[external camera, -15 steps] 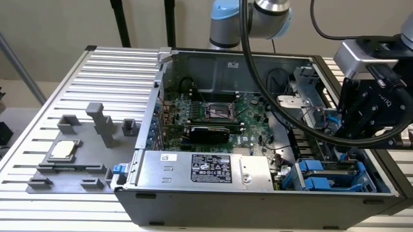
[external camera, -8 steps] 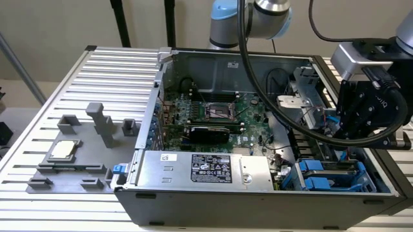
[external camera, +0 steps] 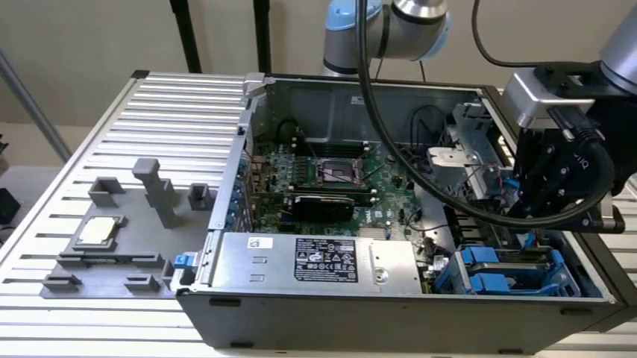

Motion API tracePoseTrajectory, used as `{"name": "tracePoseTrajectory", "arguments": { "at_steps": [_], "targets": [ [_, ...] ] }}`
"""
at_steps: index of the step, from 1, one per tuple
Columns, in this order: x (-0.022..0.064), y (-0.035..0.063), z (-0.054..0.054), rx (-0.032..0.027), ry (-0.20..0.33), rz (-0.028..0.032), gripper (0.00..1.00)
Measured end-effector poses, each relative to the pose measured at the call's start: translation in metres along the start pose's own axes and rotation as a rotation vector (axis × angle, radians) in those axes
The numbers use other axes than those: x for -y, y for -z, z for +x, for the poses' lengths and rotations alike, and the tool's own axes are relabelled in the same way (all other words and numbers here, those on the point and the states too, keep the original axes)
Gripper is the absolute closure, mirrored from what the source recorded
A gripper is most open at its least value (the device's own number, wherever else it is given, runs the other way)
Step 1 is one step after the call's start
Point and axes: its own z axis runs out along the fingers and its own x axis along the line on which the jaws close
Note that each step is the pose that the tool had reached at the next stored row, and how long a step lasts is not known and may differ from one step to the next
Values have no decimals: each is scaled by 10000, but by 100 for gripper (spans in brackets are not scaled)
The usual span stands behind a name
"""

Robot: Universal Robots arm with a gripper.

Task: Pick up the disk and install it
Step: 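Insert the second disk wire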

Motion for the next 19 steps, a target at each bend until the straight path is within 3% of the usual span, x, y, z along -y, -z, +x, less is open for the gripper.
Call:
{"name": "tracePoseTrajectory", "arguments": {
  "at_steps": [10, 19],
  "targets": [
    [-20, -126, 100, 2, 5, 189, 100],
    [-22, -205, 129, 2, 3, 276, 100]
  ]
}}
